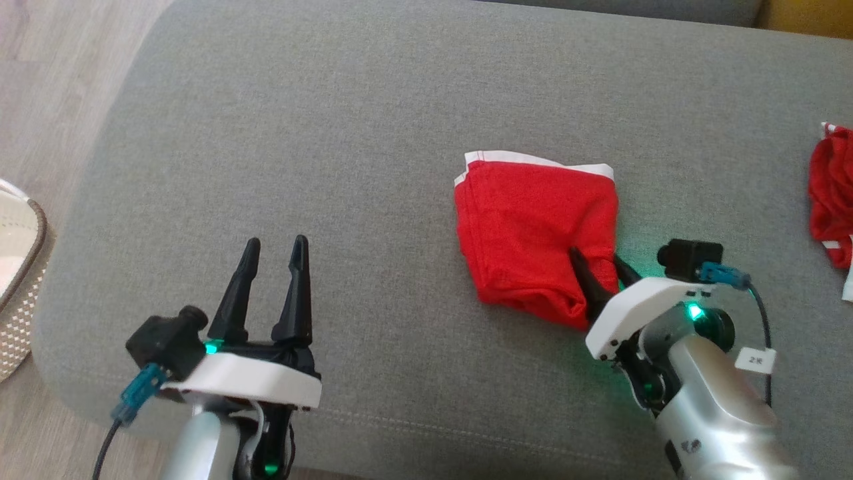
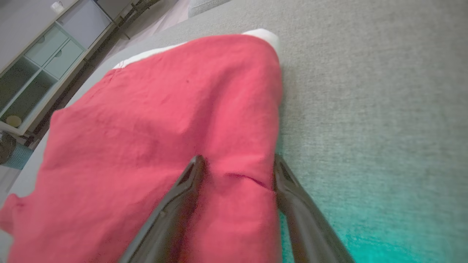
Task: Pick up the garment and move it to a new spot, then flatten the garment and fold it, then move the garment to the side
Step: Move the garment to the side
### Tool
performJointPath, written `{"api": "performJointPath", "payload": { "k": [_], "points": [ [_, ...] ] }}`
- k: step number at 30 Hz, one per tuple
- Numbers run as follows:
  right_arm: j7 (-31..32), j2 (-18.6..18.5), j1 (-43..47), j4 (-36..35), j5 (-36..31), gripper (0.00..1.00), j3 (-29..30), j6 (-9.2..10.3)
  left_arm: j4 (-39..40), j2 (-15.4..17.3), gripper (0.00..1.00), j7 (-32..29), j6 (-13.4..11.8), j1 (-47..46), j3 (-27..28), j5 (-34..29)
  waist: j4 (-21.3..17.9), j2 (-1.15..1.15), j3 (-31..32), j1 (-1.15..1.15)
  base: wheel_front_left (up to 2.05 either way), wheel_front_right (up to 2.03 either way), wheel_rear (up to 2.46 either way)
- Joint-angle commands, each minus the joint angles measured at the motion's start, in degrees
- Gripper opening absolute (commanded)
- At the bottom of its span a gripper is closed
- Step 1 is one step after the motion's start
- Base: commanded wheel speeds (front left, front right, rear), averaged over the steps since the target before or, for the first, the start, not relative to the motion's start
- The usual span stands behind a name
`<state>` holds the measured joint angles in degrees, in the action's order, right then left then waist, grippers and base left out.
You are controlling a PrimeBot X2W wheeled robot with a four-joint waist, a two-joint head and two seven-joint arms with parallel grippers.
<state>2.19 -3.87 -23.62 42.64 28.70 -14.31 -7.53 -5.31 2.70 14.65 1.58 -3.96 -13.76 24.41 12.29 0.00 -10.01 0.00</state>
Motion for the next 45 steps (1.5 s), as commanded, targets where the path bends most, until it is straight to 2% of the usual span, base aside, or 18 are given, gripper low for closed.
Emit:
{"api": "performJointPath", "payload": {
  "k": [1, 6, 14, 21, 25, 26, 31, 39, 45],
  "points": [
    [-0.32, 0.26, -1.9, -0.78, 0.14, 0.0, -2.07, 0.04, 1.7, 0.18, 1.0, 0.35, 0.08, -2.38, 1.82, 0.13, 0.0, 0.0, 0.0, 0.0, 0.0, 0.0, 0.0],
    [-3.98, -1.84, -3.09, 0.79, -2.79, 0.0, -5.52, 0.04, 1.85, 0.18, 1.0, 0.35, -0.1, -2.4, 2.14, 0.05, -0.72, 0.0, 0.38, 0.0, 0.0, 0.0, 0.0],
    [-12.01, -5.59, -6.12, 2.39, -11.25, 0.0, -8.85, 0.04, 2.42, 0.18, 1.0, 0.35, 0.15, -2.44, 2.52, -0.37, -3.87, 0.0, 1.14, 0.0, 0.0, 0.0, 0.0],
    [-12.64, -10.32, -10.32, -0.78, -15.76, 0.0, -11.59, 0.04, 3.6, 0.18, 1.0, 0.35, 0.9, -3.97, 2.09, -1.17, -9.06, 0.0, -0.87, 0.0, 0.0, 0.0, 0.0],
    [-10.92, -14.74, -13.14, -3.69, -15.32, 0.0, -13.44, 0.04, 3.75, 0.18, 1.0, 0.35, 1.72, -5.84, 1.51, -2.19, -12.67, 0.0, -3.34, 0.0, 0.0, 0.0, 0.0],
    [-10.06, -17.26, -14.85, -4.99, -14.55, 0.0, -14.34, 0.04, 3.7, 0.18, 1.0, 0.35, 2.09, -6.94, 1.41, -2.8, -14.56, 0.0, -4.87, 0.0, 0.0, 0.0, 0.0],
    [-8.2, -23.57, -19.35, -7.0, -11.98, 0.0, -15.67, 0.04, 3.33, 0.18, 1.0, 0.35, 3.21, -9.56, 1.43, -4.52, -18.67, 0.0, -8.81, 0.0, 0.0, 0.0, 0.0],
    [-6.13, -32.12, -24.05, -6.86, -9.46, 0.0, -16.2, 0.04, 2.88, 0.18, 1.0, 0.35, 4.58, -13.37, 1.28, -6.59, -21.27, 0.0, -13.81, 0.0, 0.0, 0.0, 0.0],
    [-3.55, -36.04, -26.0, -5.29, -7.3, 0.0, -15.88, 0.04, 2.65, 0.18, 1.0, 0.35, 5.29, -15.33, 2.23, -8.07, -22.83, 0.0, -16.91, 0.0, 0.0, 0.0, 0.0]
  ]
}}
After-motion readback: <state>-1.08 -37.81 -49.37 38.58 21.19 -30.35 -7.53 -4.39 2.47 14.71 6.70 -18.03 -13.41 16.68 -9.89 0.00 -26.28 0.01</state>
